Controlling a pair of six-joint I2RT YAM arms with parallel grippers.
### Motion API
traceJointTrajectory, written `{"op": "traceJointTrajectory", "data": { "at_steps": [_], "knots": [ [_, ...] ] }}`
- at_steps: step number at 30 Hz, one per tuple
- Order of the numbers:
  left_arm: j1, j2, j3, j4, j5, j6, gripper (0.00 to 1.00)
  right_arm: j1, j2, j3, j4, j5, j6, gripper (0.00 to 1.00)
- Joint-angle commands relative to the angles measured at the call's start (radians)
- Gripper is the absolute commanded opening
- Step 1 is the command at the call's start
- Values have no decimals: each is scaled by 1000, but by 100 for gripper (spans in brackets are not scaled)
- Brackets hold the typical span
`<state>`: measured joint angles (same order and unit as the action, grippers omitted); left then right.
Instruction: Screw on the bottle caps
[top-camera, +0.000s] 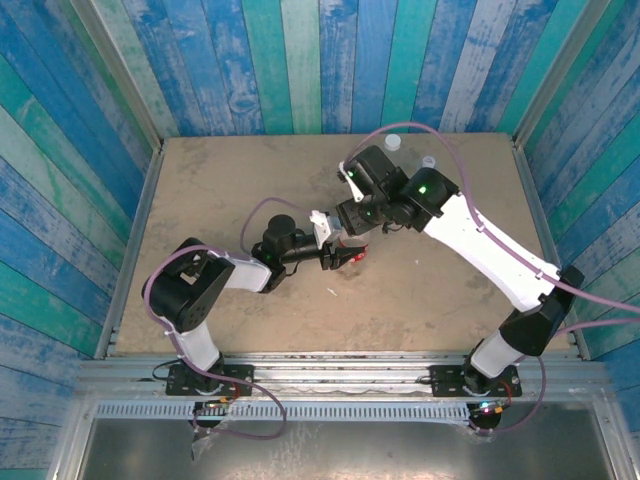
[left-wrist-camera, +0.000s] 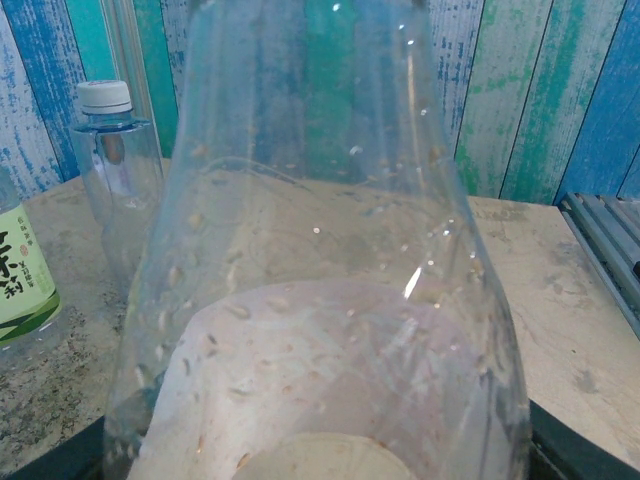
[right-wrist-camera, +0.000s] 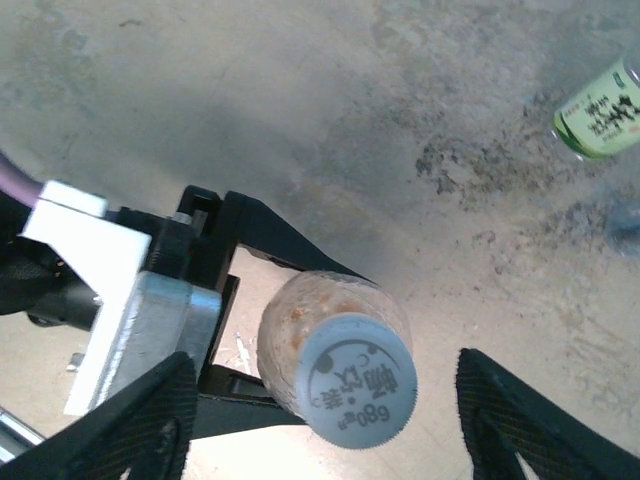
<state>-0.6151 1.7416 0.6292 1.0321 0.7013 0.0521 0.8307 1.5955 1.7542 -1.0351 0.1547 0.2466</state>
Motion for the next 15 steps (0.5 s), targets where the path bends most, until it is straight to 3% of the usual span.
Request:
{"op": "traceJointTrajectory", "data": {
  "at_steps": [1, 6, 11, 15],
  "knots": [
    [-1, 16, -30, -103, 4, 3, 64, -8, -39, 3, 44, -67, -111, 73],
    [-2, 37, 1, -112, 97, -13, 64, -123, -125, -98, 160, -293, -328, 73],
    [-2, 55, 26, -113, 171, -14, 64, -275, -186, -216, 257, -536, -513, 67],
    [-2, 55, 36, -130, 165, -2, 64, -303, -194, -228, 256, -633, -620, 65]
  ]
}}
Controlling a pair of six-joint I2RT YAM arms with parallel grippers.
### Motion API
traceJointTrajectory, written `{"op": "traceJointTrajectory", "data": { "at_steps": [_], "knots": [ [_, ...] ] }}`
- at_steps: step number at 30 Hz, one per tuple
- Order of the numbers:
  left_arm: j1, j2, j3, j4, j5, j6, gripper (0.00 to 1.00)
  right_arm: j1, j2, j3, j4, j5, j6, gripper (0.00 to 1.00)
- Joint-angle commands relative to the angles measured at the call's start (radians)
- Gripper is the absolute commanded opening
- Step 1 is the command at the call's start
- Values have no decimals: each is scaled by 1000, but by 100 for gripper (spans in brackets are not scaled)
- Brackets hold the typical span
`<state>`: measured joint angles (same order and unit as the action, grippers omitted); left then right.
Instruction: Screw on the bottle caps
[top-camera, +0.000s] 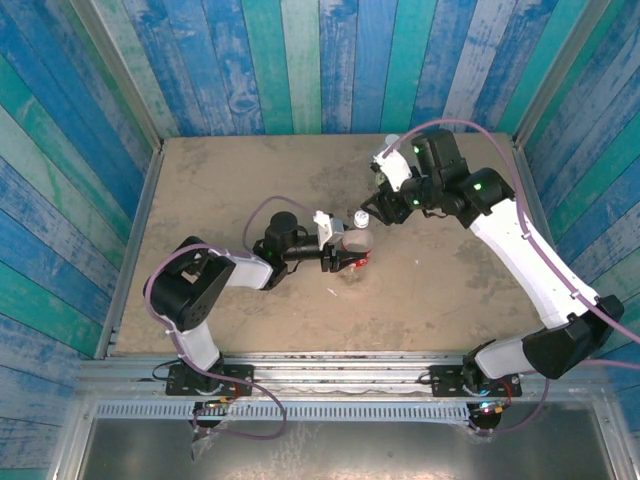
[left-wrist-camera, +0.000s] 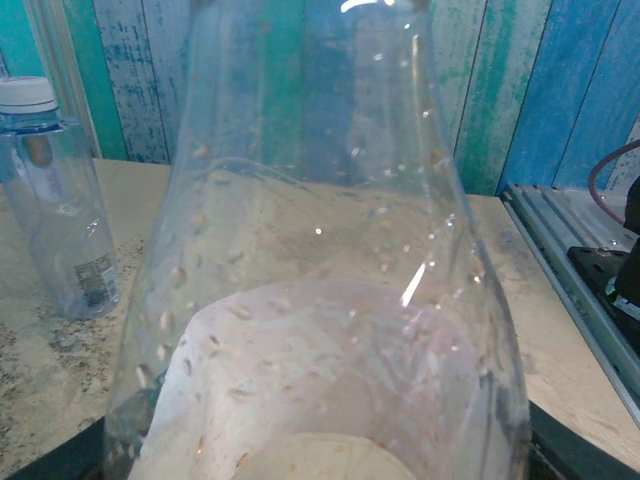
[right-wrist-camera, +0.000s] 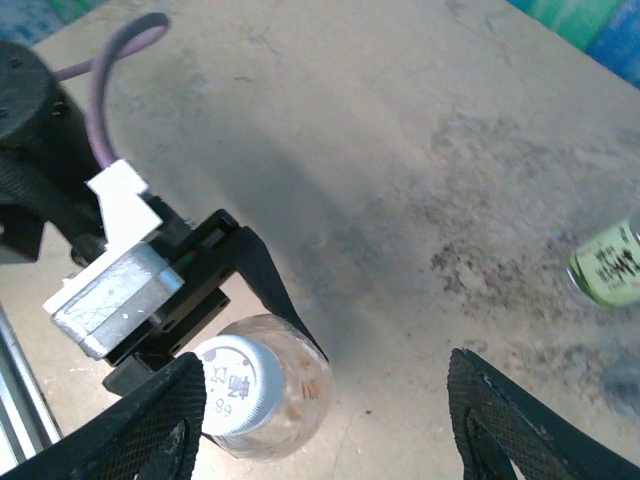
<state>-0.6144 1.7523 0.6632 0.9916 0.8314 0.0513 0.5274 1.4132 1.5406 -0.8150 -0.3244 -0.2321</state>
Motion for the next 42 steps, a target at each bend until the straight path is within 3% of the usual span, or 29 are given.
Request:
{"op": "traceJointTrajectory", "data": {
  "at_steps": [1, 9, 17, 22, 28, 37, 42],
  "knots": [
    [-2, 44, 1, -95, 31, 4, 64, 0, -8, -10, 35, -151, -148, 64],
    [-2, 44, -33, -115, 8, 33, 64, 1, -5, -55, 42, -107, -115, 66],
    [-1, 52, -59, -99, -41, 10, 64, 103, 45, 32, -42, 352, 340, 62],
    [-2, 89, -38, -72, -25, -10, 64, 229, 72, 91, -133, 516, 440, 64],
    [-2, 95, -40, -72, -27, -10, 64, 314, 133, 201, -228, 591, 510, 64],
    [-2, 79, -42, -99, -37, 4, 64, 339, 183, 246, -299, 595, 527, 49],
    [-2, 83, -39, -99, -35, 4, 64, 341, 196, 246, -314, 581, 530, 46]
  ]
}}
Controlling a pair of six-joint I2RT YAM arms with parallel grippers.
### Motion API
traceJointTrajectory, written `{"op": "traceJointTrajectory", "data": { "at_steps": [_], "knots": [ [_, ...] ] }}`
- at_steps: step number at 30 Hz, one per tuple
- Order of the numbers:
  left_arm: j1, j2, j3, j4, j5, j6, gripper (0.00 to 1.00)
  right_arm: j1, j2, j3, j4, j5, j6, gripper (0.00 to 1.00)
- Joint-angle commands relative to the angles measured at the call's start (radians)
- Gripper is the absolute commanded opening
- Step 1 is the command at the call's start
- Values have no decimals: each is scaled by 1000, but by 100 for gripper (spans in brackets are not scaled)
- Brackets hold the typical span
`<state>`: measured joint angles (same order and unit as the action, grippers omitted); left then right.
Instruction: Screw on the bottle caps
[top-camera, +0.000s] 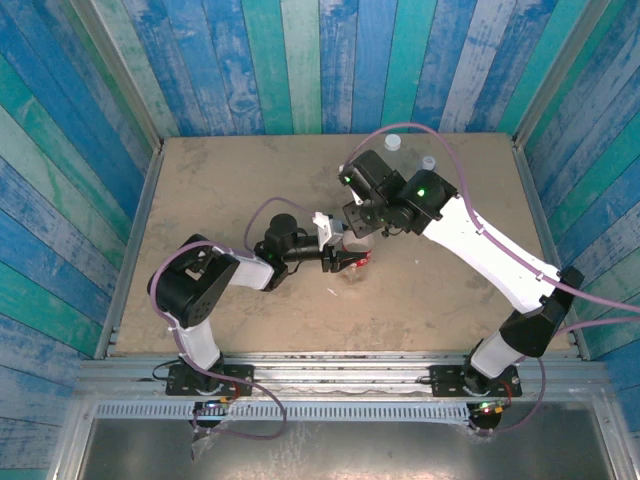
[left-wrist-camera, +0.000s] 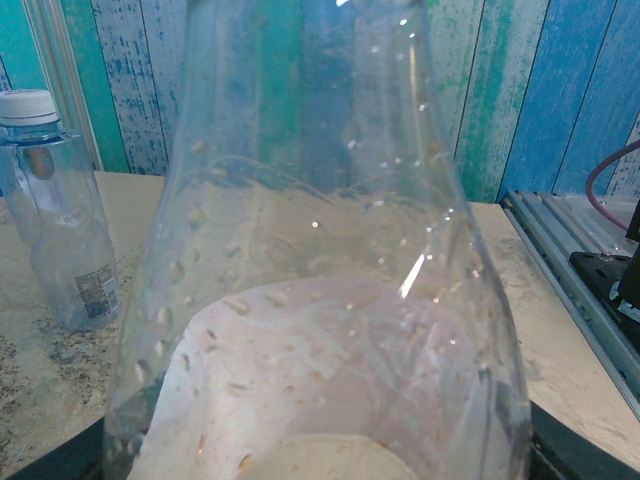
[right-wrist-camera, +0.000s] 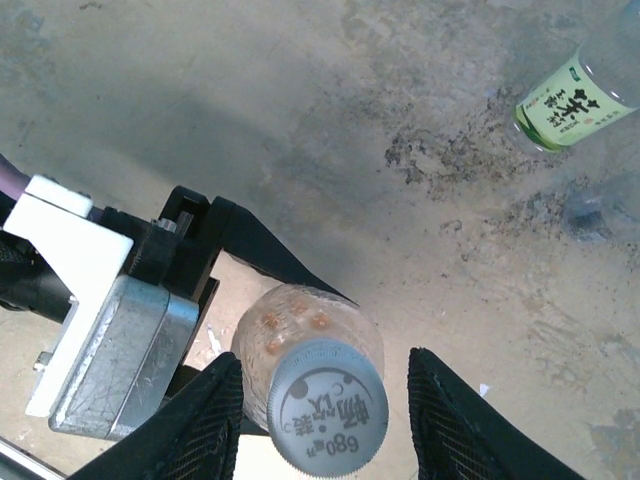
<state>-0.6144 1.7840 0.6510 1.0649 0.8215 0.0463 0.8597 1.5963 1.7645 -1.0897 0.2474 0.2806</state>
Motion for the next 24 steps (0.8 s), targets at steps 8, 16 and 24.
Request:
{"op": "traceJointTrajectory", "data": {
  "at_steps": [8, 16, 24],
  "knots": [
    [-2, 47, -30, -174, -25, 8, 64, 10, 14, 26, -44, -2, 17, 32],
    [-2, 40, -30, -185, -9, 15, 64, -9, 10, 12, -32, -55, -118, 26],
    [-2, 24, -30, -211, 30, 24, 63, -142, -32, -73, 27, -384, -464, 23]
  ]
}}
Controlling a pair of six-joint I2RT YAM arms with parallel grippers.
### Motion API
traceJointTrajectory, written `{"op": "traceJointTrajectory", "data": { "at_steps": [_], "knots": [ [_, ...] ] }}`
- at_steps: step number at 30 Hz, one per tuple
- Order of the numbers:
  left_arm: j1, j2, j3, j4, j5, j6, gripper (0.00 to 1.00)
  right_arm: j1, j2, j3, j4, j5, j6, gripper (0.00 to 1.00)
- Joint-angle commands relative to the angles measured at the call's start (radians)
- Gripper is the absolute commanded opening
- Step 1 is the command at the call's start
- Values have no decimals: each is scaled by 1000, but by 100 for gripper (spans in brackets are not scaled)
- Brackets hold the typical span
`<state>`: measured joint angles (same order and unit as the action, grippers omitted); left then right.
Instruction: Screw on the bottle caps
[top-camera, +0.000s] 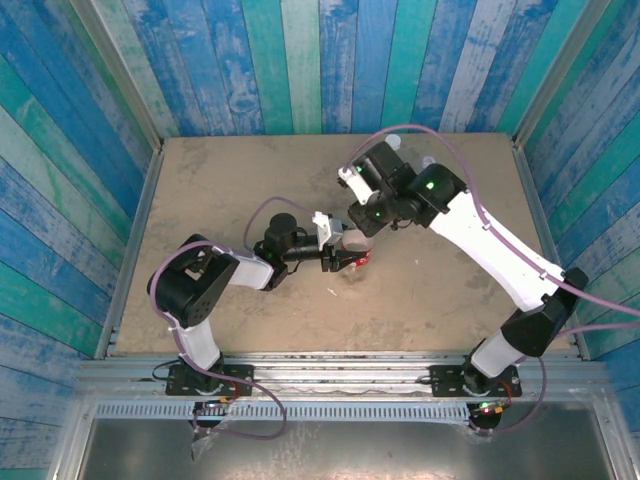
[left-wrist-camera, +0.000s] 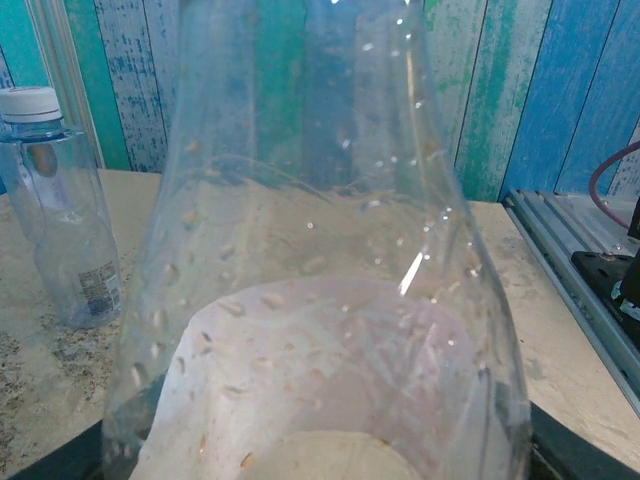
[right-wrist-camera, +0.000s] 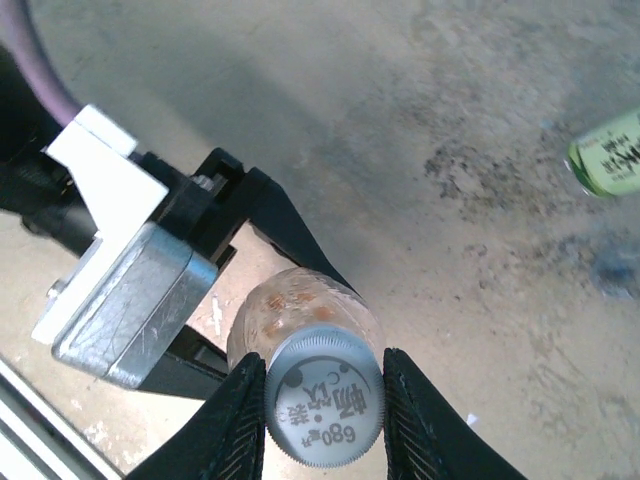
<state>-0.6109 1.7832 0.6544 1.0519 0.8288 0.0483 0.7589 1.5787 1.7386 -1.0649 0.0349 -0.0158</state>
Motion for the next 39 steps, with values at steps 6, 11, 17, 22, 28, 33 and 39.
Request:
{"op": "traceJointTrajectory", "data": {
  "at_steps": [6, 11, 17, 22, 28, 33, 39],
  "knots": [
    [-6, 18, -26, -238, 42, 48, 63, -97, -23, -76, 5, -375, -397, 23],
    [-6, 19, -23, -247, 61, 58, 64, -115, -15, -69, -6, -455, -514, 22],
    [-6, 24, -19, -251, 70, 60, 64, -168, 8, -35, -13, -551, -549, 21],
    [-6, 22, -22, -257, 59, 67, 64, -198, 47, 35, -24, -520, -397, 22],
    [-6, 21, -21, -260, 58, 69, 64, -196, -1, -11, -9, -452, -251, 25],
    [-6, 25, -18, -257, 58, 67, 64, -196, -68, -95, 48, -421, -174, 25],
    [-6, 30, -16, -256, 56, 62, 64, -183, -98, -136, 68, -408, -154, 25]
  ]
}}
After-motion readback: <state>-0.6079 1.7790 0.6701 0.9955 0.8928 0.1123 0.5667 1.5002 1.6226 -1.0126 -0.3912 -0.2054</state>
